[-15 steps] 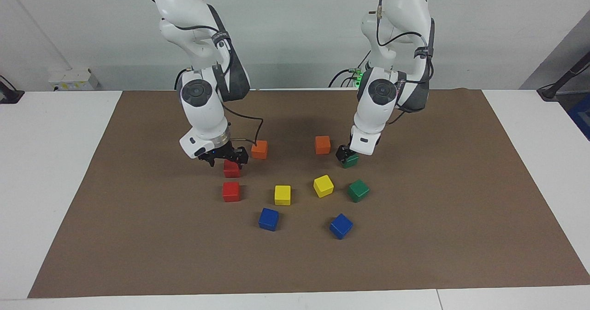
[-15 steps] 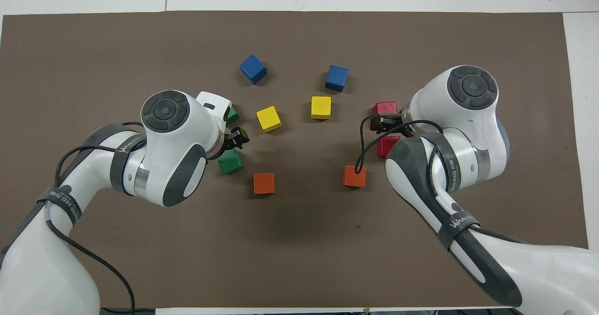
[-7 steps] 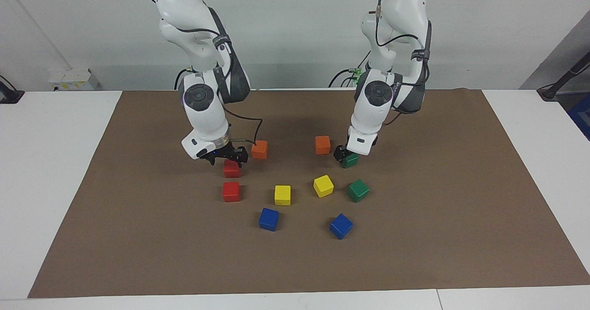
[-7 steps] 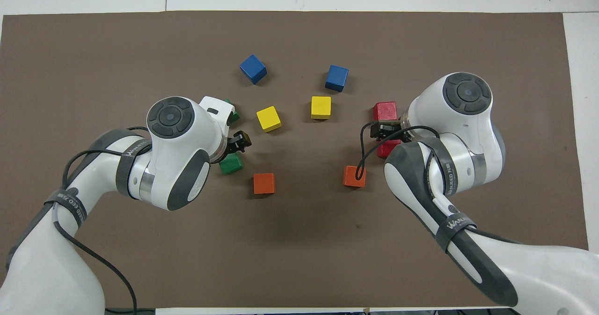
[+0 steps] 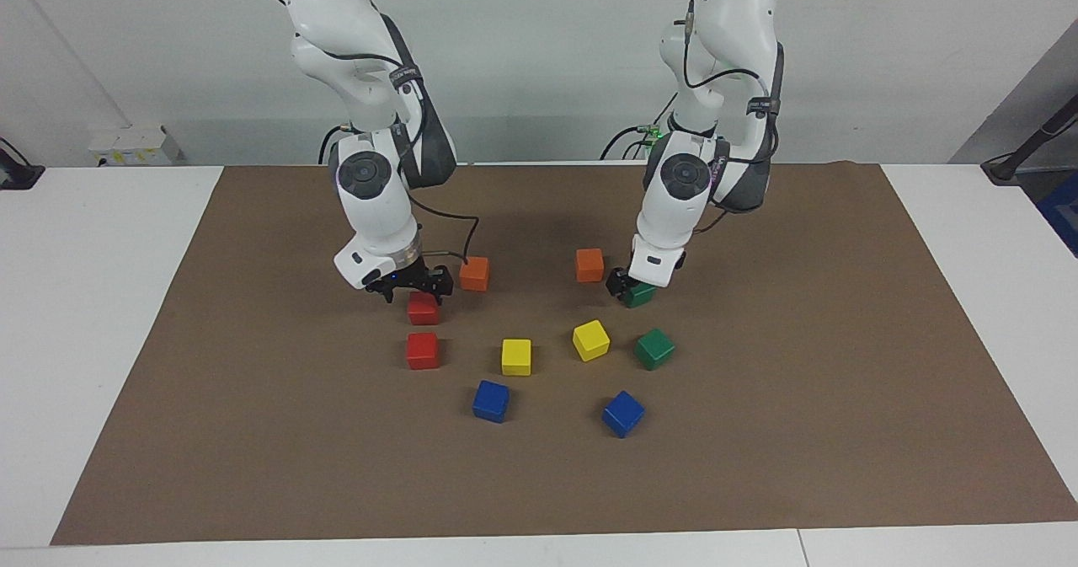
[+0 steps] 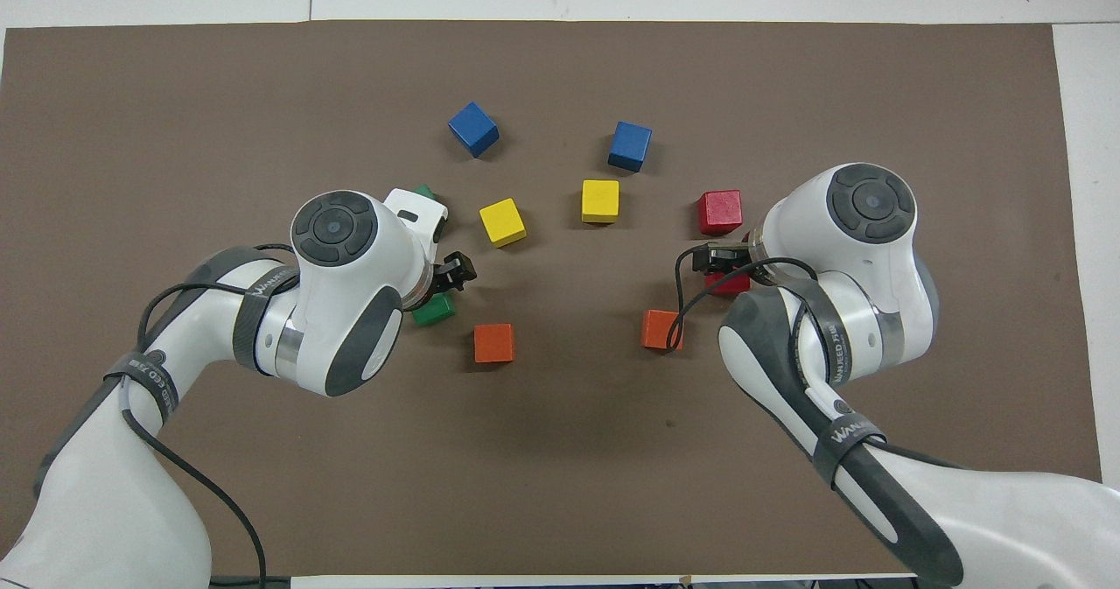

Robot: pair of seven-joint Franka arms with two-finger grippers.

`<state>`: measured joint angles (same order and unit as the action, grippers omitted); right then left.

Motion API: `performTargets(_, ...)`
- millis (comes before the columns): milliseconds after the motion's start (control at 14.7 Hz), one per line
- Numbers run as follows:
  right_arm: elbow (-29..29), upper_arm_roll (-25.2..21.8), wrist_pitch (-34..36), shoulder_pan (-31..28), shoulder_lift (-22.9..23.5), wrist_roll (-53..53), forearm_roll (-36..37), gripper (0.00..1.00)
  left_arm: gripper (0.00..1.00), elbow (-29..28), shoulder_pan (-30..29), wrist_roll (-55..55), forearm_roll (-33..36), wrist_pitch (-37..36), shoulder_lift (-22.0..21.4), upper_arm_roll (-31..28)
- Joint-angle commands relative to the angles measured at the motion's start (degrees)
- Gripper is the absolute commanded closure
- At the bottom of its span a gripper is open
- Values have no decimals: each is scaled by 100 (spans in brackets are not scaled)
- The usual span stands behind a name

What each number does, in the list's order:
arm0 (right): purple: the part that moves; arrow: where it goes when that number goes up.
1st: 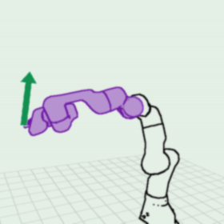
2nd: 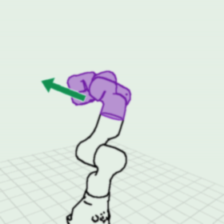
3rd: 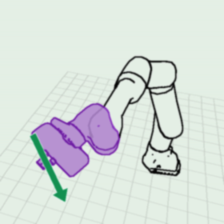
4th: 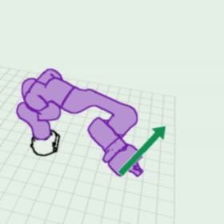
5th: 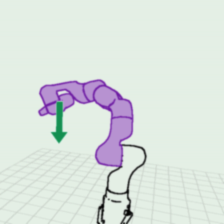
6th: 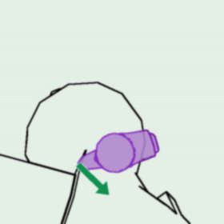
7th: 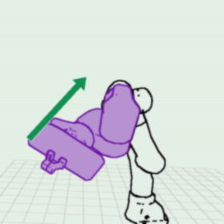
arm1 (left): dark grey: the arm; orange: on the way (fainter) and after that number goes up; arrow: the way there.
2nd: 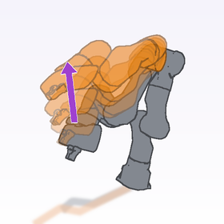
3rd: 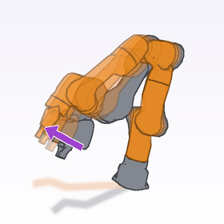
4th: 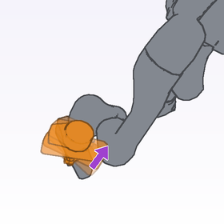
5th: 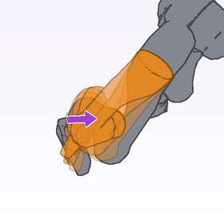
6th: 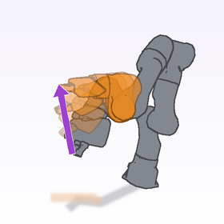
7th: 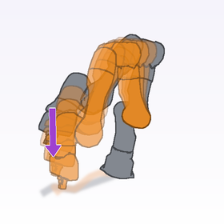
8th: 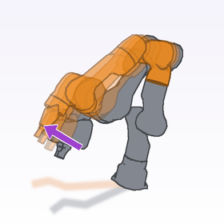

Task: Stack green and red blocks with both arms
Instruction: 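Grasp the green block with the left gripper while the right gripper grasps red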

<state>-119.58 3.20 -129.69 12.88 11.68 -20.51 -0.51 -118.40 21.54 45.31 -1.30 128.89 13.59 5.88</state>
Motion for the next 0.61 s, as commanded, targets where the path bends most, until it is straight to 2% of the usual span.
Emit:
performTargets(0, -197, 5, -223, 74, -114, 91, -63, 0, 0, -279, 104, 75, 42, 347, -31, -87)
performTargets(544, -214, -4, -443, 65, 36, 117, -63, 0, 0, -306, 113, 101, 42, 374, -31, -87)
